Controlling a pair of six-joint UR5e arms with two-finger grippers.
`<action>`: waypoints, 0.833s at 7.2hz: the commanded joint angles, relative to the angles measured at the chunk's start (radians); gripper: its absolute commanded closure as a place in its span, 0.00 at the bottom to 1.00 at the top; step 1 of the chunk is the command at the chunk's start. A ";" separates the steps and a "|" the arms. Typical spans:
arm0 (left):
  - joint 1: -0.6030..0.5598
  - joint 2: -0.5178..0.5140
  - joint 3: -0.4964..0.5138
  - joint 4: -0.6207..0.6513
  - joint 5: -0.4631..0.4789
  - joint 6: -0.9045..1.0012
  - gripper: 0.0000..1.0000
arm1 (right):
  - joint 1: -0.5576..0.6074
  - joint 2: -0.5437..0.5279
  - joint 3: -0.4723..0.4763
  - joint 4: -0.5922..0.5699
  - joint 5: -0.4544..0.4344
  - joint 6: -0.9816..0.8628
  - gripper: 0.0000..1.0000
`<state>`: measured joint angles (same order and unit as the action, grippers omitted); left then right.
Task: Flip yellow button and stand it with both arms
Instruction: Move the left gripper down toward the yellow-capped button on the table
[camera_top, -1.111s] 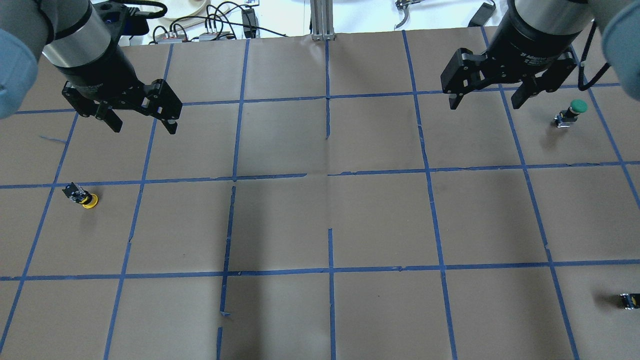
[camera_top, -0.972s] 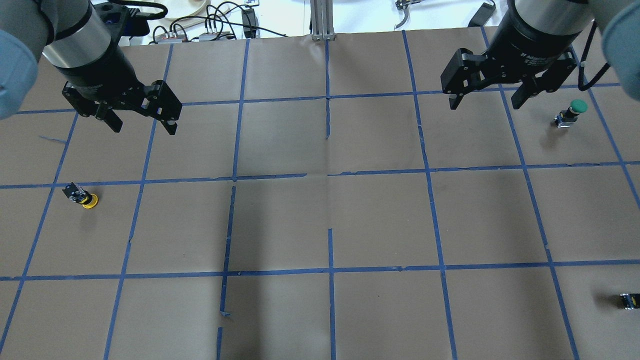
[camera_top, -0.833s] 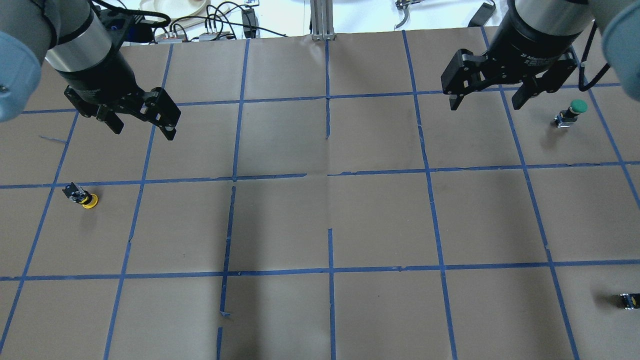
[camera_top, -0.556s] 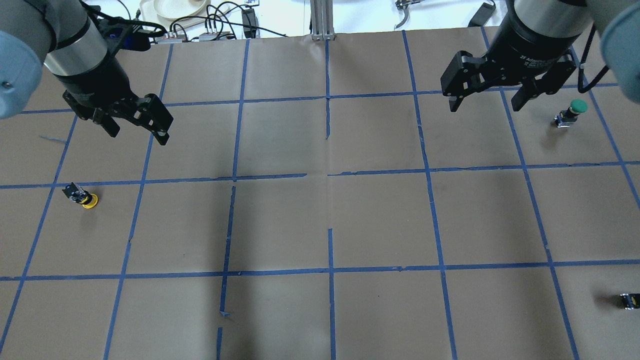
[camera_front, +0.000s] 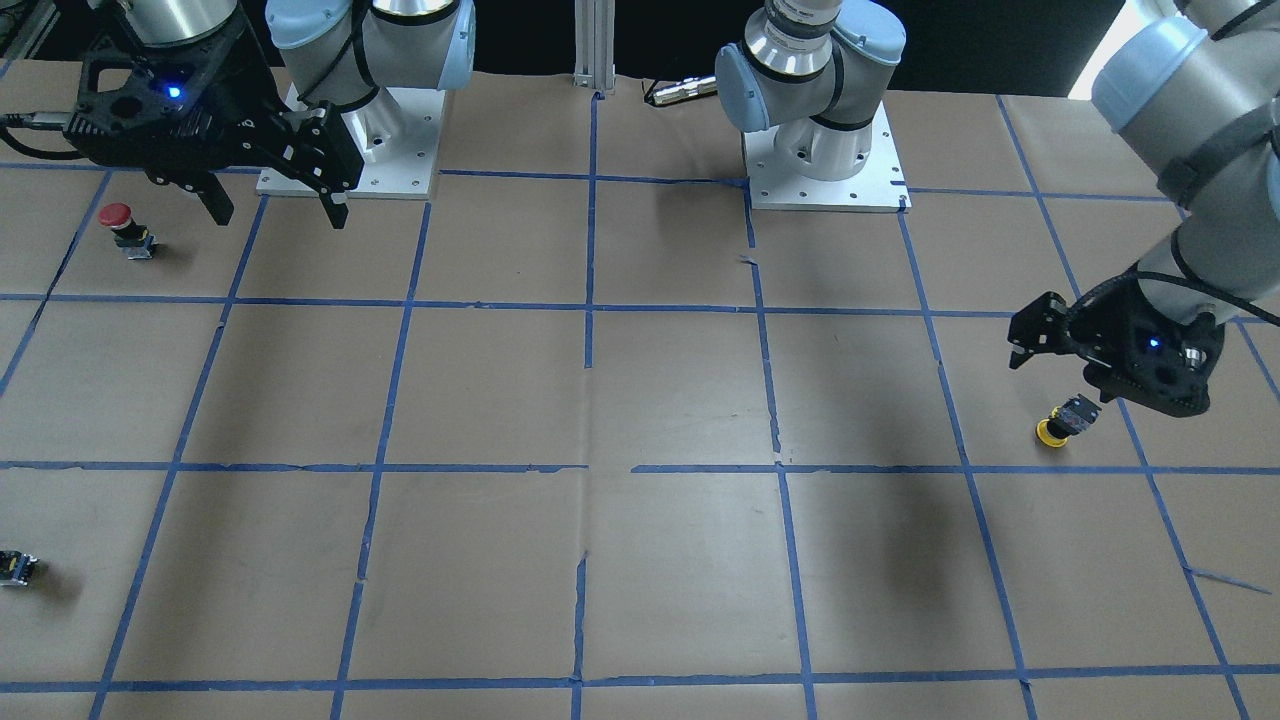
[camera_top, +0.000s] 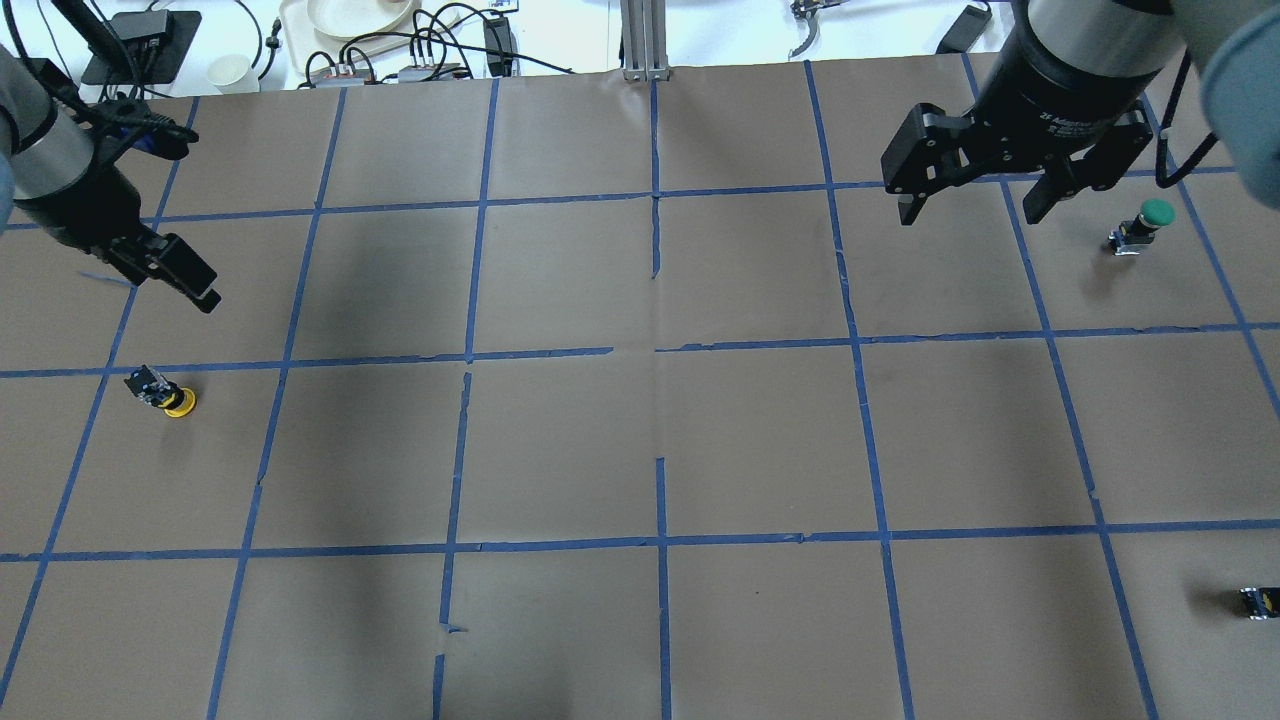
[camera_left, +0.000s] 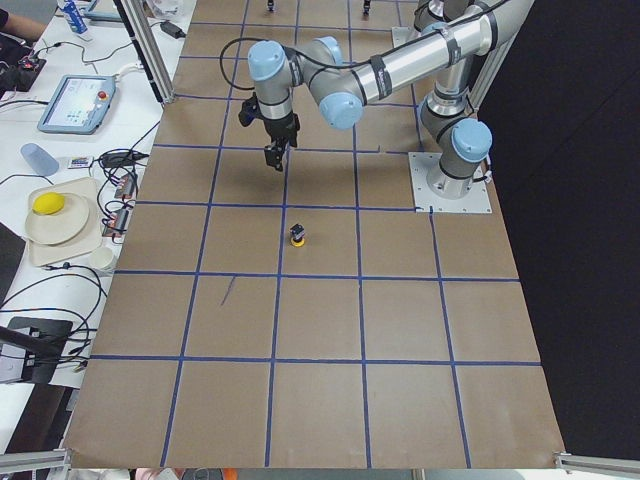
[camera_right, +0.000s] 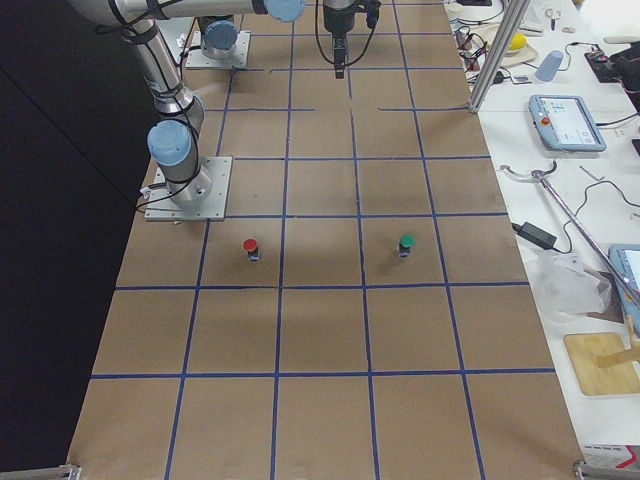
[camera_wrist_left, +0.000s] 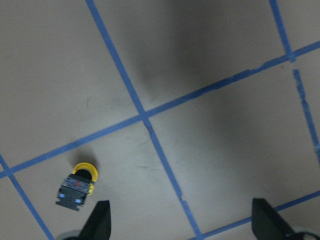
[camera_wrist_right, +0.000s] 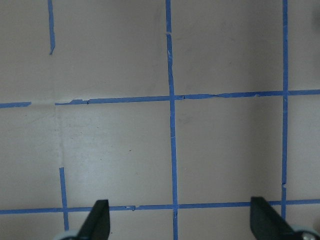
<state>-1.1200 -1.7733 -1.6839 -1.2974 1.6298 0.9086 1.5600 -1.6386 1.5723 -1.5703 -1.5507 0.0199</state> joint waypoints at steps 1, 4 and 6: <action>0.142 -0.063 -0.046 0.125 0.007 0.261 0.00 | -0.002 -0.001 0.000 0.004 0.001 0.000 0.00; 0.178 -0.118 -0.166 0.332 0.010 0.402 0.00 | 0.000 0.000 0.000 0.001 0.003 0.000 0.00; 0.180 -0.121 -0.221 0.343 0.005 0.386 0.00 | 0.000 -0.001 0.000 0.003 0.003 0.000 0.00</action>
<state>-0.9419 -1.8901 -1.8730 -0.9724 1.6371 1.3017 1.5600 -1.6394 1.5723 -1.5674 -1.5487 0.0199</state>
